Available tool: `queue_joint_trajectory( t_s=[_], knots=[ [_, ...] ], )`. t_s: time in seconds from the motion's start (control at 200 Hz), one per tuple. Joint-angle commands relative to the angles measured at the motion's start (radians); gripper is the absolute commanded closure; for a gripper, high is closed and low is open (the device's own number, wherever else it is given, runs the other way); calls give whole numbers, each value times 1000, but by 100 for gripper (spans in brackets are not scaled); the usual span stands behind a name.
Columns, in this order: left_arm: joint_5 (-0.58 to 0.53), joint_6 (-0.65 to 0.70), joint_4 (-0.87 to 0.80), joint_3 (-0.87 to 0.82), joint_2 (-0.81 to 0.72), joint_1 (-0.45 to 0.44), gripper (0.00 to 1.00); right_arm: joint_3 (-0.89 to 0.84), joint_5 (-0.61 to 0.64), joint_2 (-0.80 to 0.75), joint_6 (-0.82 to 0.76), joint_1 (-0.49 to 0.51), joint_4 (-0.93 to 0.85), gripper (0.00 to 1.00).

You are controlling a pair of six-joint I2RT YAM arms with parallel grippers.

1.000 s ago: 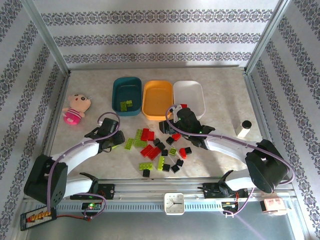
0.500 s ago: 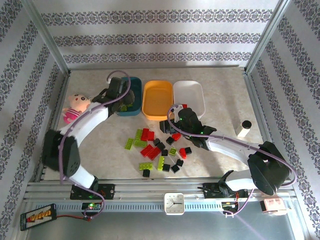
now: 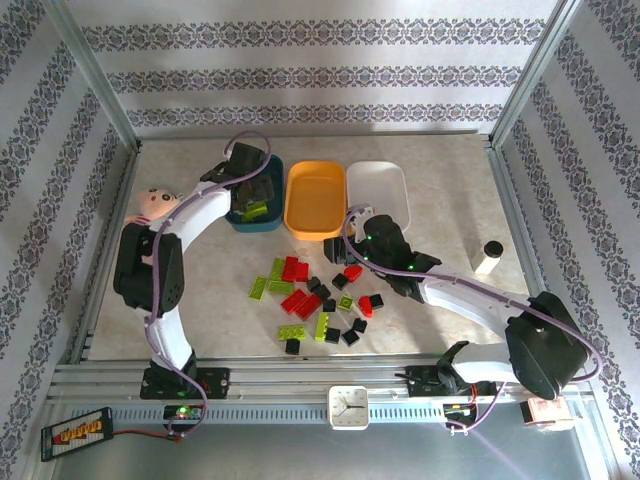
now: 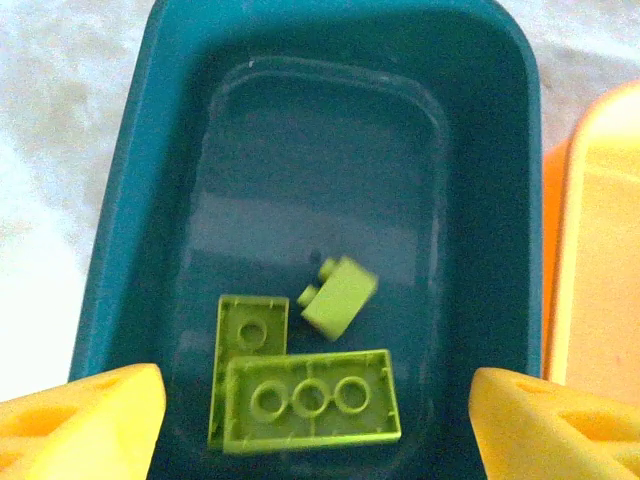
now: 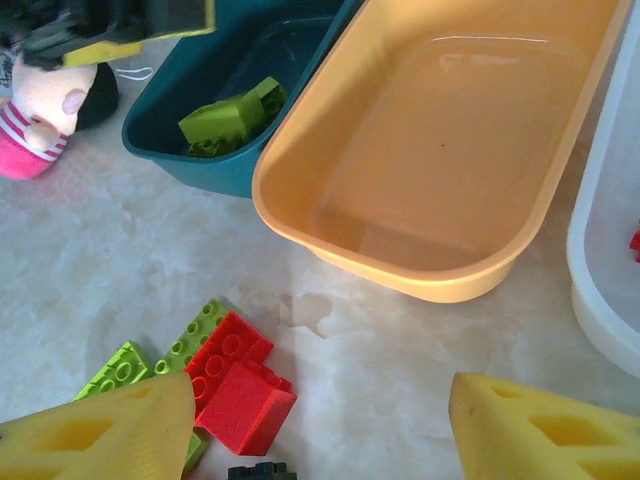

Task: Sort the legos into containers by color
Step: Place the lego in the container, then pick up the lego from the center of the table.

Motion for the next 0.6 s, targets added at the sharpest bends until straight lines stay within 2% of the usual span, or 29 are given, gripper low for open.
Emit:
queue_joint_trajectory(
  t_s=[0.0, 0.15, 0.255, 0.39, 0.49, 0.595],
  knots=[
    [56, 18, 1, -122, -164, -20, 19, -16, 11, -22, 0, -11, 9, 32],
    [54, 21, 1, -349, -362, -131, 18, -18, 2, -18, 5, -13, 13, 32],
    [71, -53, 7, -527, -490, -194, 19, -21, 5, -17, 7, -14, 20, 32],
    [103, -133, 63, -773, -661, -233, 19, -21, -1, -9, 12, -15, 29, 32],
    [117, -153, 98, -892, -720, -249, 20, -17, -9, 1, 14, -13, 32, 32],
    [110, -148, 130, -928, -721, -268, 21, -15, -15, 12, 18, -13, 41, 32]
  ],
)
